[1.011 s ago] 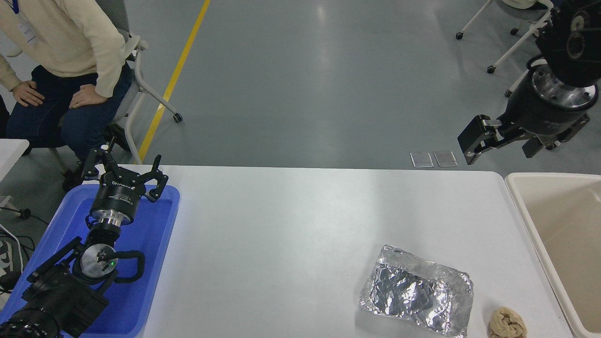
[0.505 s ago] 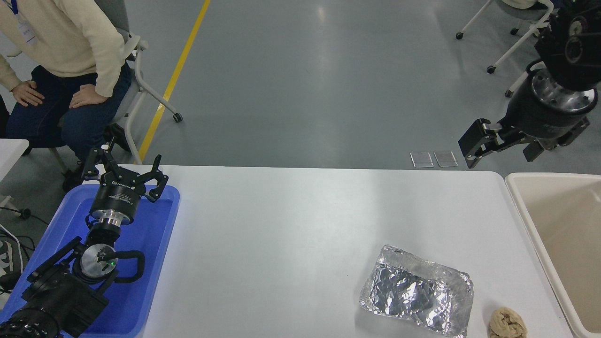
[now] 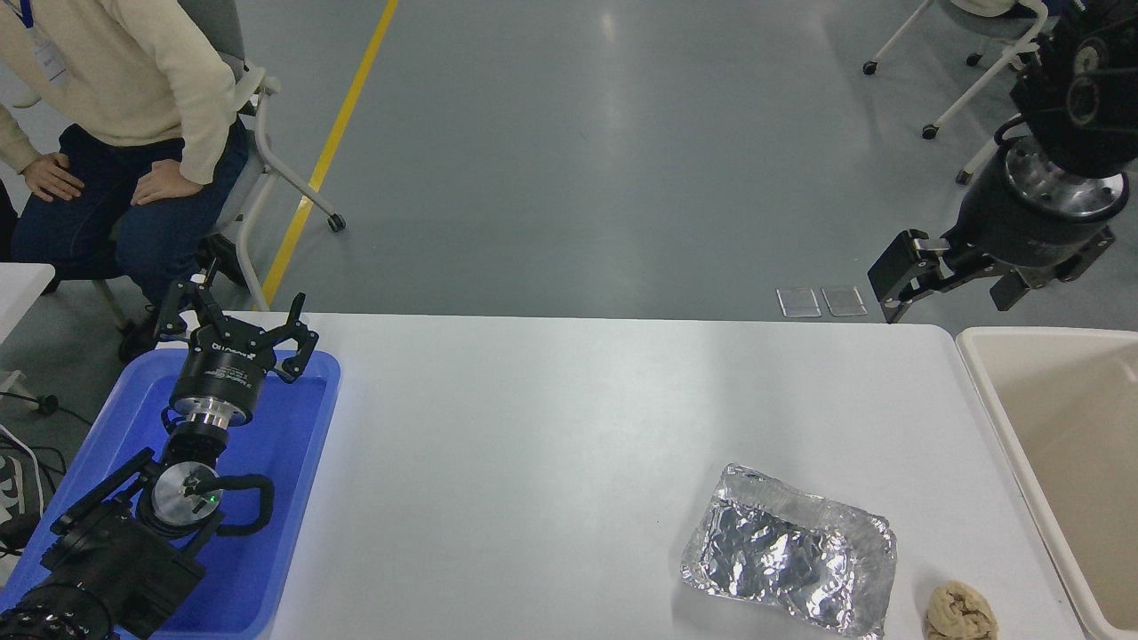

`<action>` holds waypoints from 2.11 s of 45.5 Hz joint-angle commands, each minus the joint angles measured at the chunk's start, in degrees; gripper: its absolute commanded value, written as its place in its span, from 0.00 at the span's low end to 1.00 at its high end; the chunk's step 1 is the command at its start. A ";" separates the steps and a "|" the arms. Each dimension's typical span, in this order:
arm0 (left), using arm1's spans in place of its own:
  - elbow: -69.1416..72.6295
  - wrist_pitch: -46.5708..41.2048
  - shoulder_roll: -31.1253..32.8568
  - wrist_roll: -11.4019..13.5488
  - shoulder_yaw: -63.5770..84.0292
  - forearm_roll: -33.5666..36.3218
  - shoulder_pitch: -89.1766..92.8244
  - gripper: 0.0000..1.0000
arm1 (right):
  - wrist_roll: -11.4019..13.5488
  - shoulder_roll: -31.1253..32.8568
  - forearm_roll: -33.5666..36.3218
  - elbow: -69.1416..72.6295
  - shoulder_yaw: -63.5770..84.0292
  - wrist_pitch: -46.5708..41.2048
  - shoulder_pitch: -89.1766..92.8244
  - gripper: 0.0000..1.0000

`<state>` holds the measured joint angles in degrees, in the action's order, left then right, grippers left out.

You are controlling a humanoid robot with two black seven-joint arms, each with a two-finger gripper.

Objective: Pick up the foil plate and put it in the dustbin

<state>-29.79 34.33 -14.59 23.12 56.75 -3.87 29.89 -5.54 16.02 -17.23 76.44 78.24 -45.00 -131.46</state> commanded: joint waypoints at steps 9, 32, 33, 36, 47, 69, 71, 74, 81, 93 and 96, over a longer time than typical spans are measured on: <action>0.00 0.04 0.00 0.00 0.12 0.01 -0.01 1.00 | -0.26 -0.99 1.76 0.02 -1.25 0.00 5.16 1.00; 0.00 0.04 0.00 0.00 0.12 0.01 -0.01 1.00 | -0.26 1.99 2.72 -1.03 -4.23 0.00 16.31 1.00; 0.00 0.04 0.00 0.00 0.12 0.01 -0.01 1.00 | -0.26 2.34 2.72 -1.38 -4.58 0.00 17.10 1.00; 0.00 0.04 0.00 0.00 0.12 0.01 -0.01 1.00 | -0.18 3.14 3.42 -1.91 -5.11 0.00 19.21 1.00; 0.00 0.04 0.00 0.00 0.12 0.01 -0.01 1.00 | 0.00 3.93 13.53 -5.95 -3.70 0.78 27.56 1.00; 0.00 -0.14 0.00 0.00 0.12 0.01 -0.01 1.00 | 0.00 7.71 8.97 -6.04 -11.79 22.32 45.23 0.92; 0.00 -0.14 0.00 0.00 0.12 0.01 -0.01 1.00 | 0.09 7.62 7.74 -6.04 -12.40 23.64 46.72 0.92; 0.00 -0.14 0.00 0.00 0.12 0.01 -0.01 1.00 | 0.00 7.62 6.94 -5.95 -12.67 24.70 47.87 0.92; -0.09 -0.14 0.00 0.00 0.12 0.01 -0.01 1.00 | 0.00 7.88 7.03 -5.95 -12.67 24.87 49.19 0.92; 0.00 -0.05 0.00 0.00 0.20 0.01 -0.01 1.00 | 0.00 7.88 6.94 -6.48 -13.90 27.77 53.23 0.91; 0.00 -0.05 0.00 0.00 0.20 0.00 -0.01 1.00 | 0.00 7.88 6.94 -6.57 -14.69 30.92 55.16 0.91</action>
<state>-29.80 34.19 -14.58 23.11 56.87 -3.88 29.88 -5.53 23.76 -9.99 70.24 65.28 -19.27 -80.81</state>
